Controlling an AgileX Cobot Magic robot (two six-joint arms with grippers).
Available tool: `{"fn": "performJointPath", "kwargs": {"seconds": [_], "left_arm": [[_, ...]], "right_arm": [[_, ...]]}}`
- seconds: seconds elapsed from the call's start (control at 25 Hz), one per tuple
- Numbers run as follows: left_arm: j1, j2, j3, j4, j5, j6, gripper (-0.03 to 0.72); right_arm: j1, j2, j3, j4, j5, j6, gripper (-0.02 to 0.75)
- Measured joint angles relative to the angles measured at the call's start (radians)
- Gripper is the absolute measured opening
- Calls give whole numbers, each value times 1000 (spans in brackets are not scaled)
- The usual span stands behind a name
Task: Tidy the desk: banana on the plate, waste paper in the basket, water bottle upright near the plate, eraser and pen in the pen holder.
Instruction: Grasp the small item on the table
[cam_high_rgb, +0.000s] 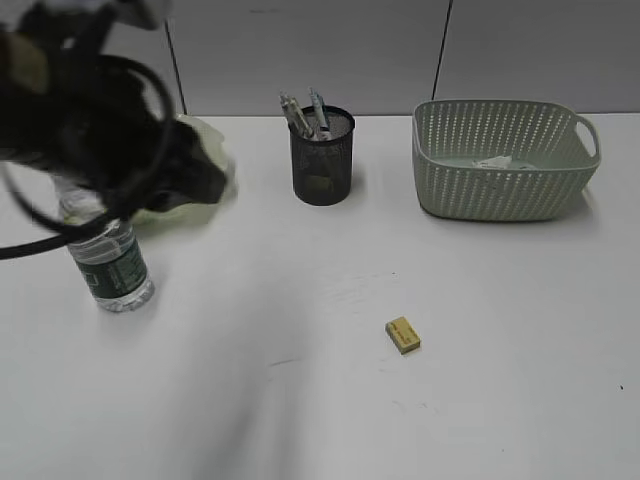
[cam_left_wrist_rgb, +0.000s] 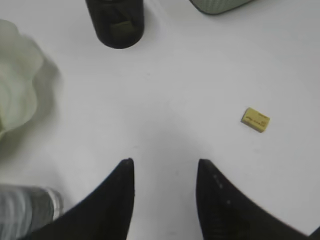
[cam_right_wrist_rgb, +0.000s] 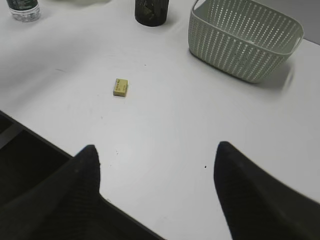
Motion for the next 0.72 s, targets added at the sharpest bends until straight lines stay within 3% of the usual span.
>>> {"fn": "performJointPath", "kwargs": {"seconds": [0.24, 0.52, 0.72], "left_arm": [[-71, 279, -268, -25, 89, 65, 322], [-114, 506, -517, -169, 215, 182, 452], [-168, 627, -639, -181, 297, 225, 468]], "right_arm": [[0, 0, 0, 0, 0, 0, 561], [0, 0, 0, 0, 0, 0, 561], [0, 0, 0, 0, 0, 0, 561]]}}
